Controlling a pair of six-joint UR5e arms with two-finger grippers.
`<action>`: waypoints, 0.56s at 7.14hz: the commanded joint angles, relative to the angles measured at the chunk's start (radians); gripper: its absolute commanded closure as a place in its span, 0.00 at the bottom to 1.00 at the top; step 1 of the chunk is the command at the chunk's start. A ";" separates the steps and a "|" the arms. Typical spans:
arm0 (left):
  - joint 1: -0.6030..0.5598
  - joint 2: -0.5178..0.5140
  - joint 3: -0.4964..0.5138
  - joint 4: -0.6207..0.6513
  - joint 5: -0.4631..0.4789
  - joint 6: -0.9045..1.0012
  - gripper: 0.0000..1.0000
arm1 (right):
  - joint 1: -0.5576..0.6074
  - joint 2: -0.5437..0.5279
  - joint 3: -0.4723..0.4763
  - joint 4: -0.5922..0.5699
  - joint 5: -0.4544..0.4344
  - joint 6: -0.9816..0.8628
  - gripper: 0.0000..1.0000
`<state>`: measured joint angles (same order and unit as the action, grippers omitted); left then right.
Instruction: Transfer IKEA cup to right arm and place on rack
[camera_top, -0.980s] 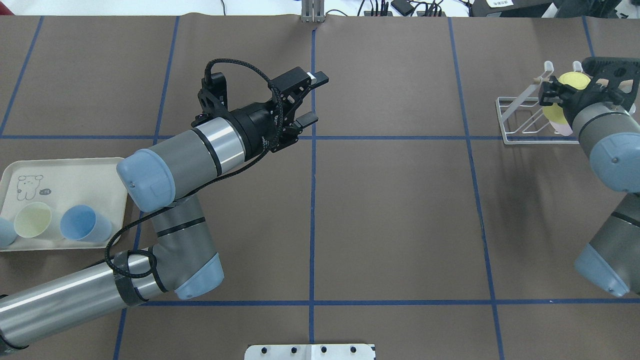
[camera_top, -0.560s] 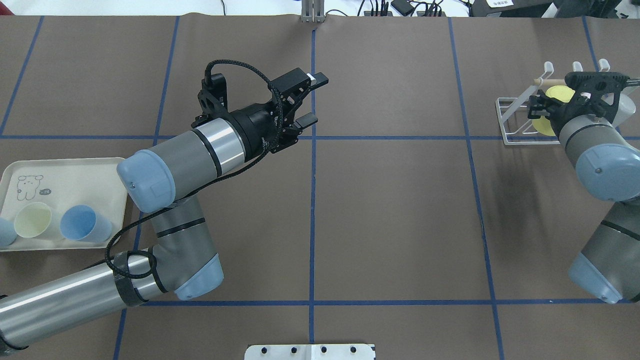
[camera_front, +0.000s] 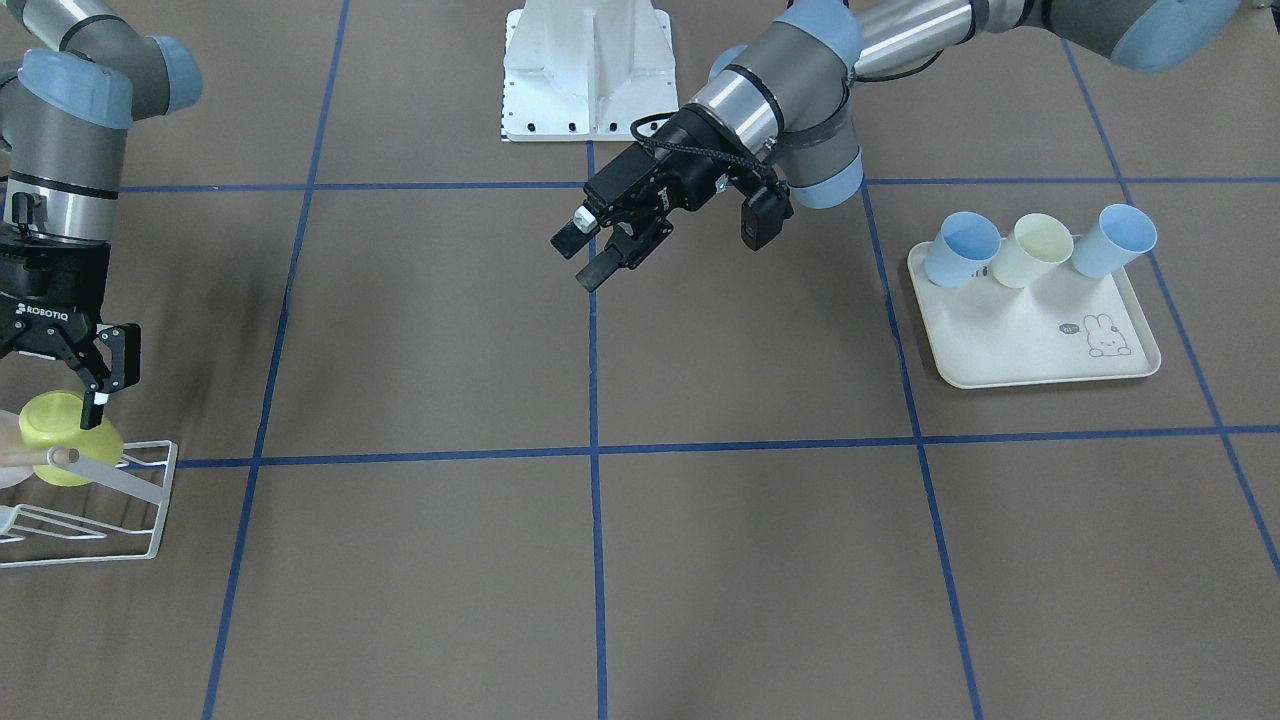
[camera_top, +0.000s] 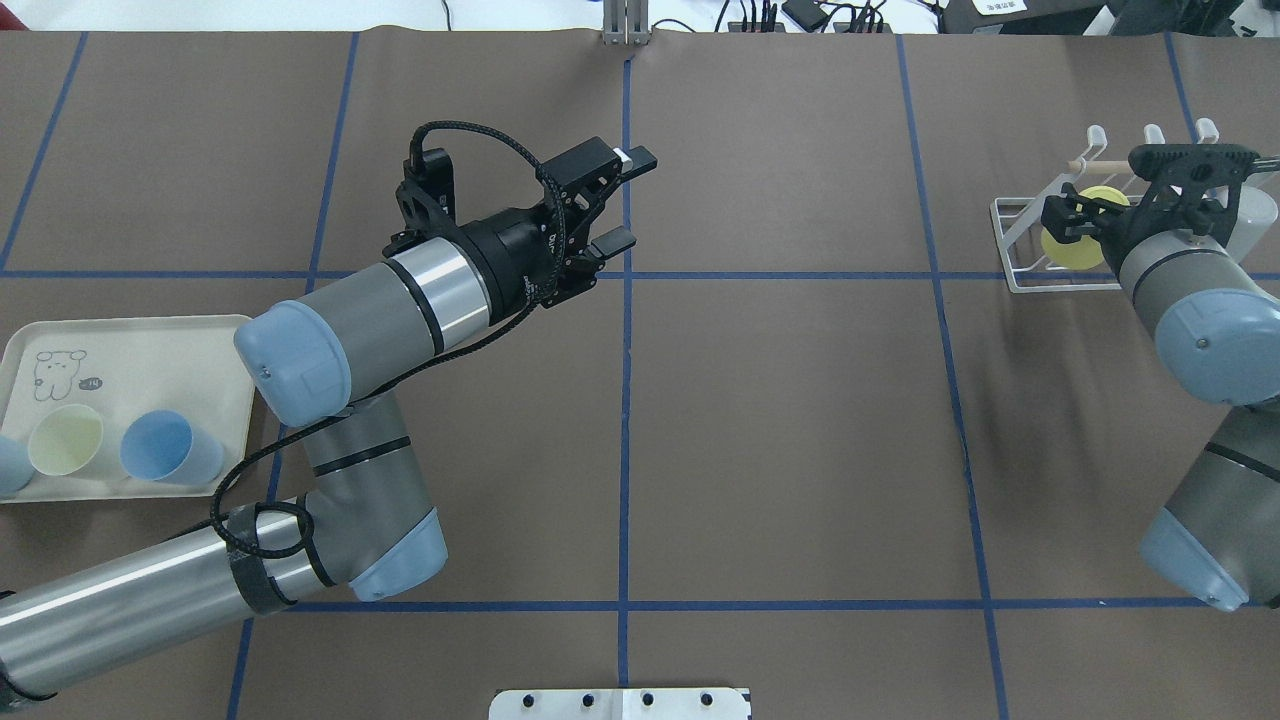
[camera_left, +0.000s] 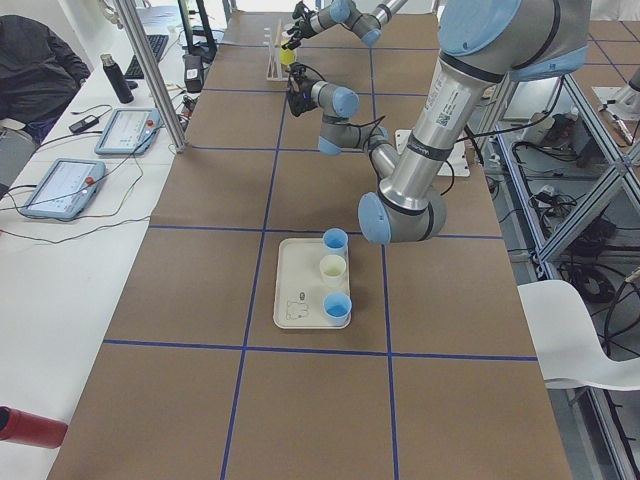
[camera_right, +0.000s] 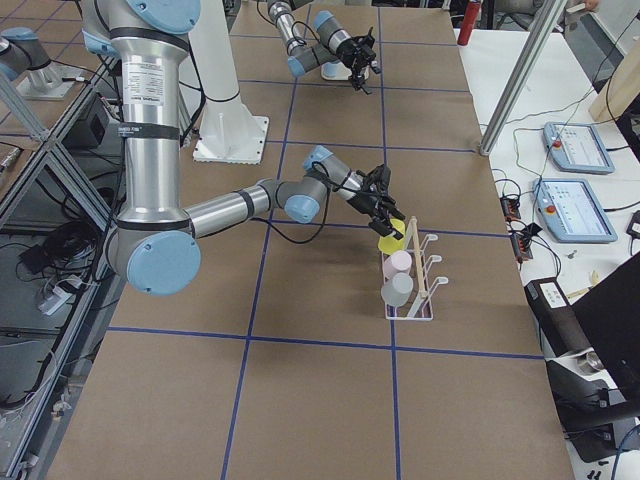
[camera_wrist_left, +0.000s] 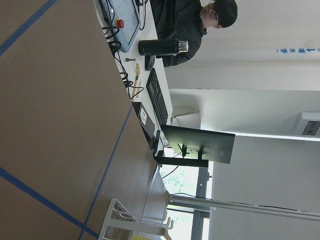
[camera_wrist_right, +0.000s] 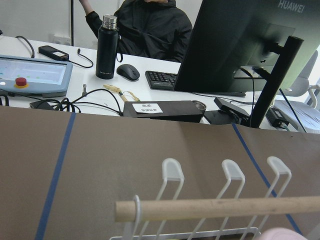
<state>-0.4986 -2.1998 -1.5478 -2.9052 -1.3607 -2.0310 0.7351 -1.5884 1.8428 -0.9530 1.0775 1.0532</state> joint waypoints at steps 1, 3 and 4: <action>0.000 -0.001 -0.002 0.000 -0.001 0.000 0.00 | 0.003 -0.002 0.068 -0.009 0.042 -0.018 0.00; -0.035 -0.002 -0.009 0.006 -0.049 0.033 0.00 | 0.006 -0.007 0.148 -0.015 0.079 -0.022 0.00; -0.081 0.035 -0.029 0.027 -0.113 0.082 0.00 | 0.006 -0.007 0.179 -0.015 0.123 -0.022 0.00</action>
<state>-0.5349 -2.1925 -1.5598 -2.8956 -1.4113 -1.9951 0.7400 -1.5942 1.9801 -0.9667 1.1574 1.0319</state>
